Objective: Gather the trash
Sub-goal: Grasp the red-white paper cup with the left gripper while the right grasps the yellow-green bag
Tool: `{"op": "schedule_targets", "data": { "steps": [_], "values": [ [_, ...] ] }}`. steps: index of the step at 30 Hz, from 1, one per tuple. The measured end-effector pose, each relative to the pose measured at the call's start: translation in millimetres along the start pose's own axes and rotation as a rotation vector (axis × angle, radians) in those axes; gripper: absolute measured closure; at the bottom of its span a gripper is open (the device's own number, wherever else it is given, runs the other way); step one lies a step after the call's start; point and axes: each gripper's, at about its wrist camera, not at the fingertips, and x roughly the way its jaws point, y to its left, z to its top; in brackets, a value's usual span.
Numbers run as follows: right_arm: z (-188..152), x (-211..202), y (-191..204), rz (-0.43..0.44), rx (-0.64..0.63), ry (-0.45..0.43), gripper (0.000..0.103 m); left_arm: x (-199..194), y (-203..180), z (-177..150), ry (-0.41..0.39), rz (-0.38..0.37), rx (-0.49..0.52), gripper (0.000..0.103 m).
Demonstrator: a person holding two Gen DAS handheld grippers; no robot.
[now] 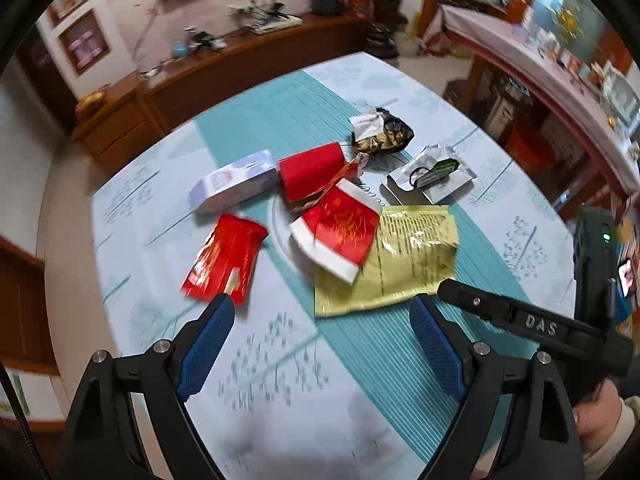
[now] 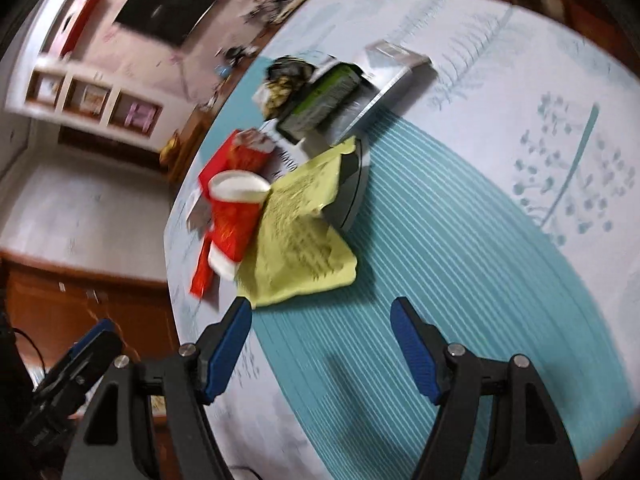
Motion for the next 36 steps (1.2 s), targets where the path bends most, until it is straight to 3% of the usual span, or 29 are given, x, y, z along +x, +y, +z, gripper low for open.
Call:
{"op": "schedule_targets", "data": {
  "steps": [10,18,22,24,25,26,29,32,36],
  "values": [
    [8.4,21.7,-4.7,0.045,0.09,-0.114,0.037,74.5,-13.7,44.7,0.068,0.02,0.147,0.015],
    [19.9,34.2,-3.0,0.072,0.068,-0.128,0.059,121.3,-24.3,59.5,0.121,0.049,0.201,0.015],
    [24.8,39.9,2.4,0.064,0.039,-0.12,0.062,133.6,-27.7,62.6,0.136,0.05,0.216,0.015],
    [26.2,43.7,6.4,0.065,0.019,-0.11,0.069,136.7,-27.3,63.7,0.138,0.042,0.209,0.015],
    [26.4,44.6,8.6,0.066,0.013,-0.108,0.07,137.1,-26.0,64.3,0.139,0.032,0.203,0.017],
    [27.0,45.0,10.6,0.069,0.002,-0.105,0.072,137.3,-23.9,64.8,0.141,0.012,0.192,0.033],
    [26.8,42.6,17.5,0.073,-0.026,-0.104,0.079,132.8,-18.9,64.8,0.131,0.006,0.177,0.048],
    [26.2,37.7,27.2,0.08,-0.066,-0.101,0.088,126.0,-16.4,59.3,0.138,-0.021,0.161,0.05],
    [24.3,23.2,39.2,0.066,-0.125,-0.104,0.093,108.4,-13.6,47.8,0.118,-0.022,0.138,0.05]
  ]
}}
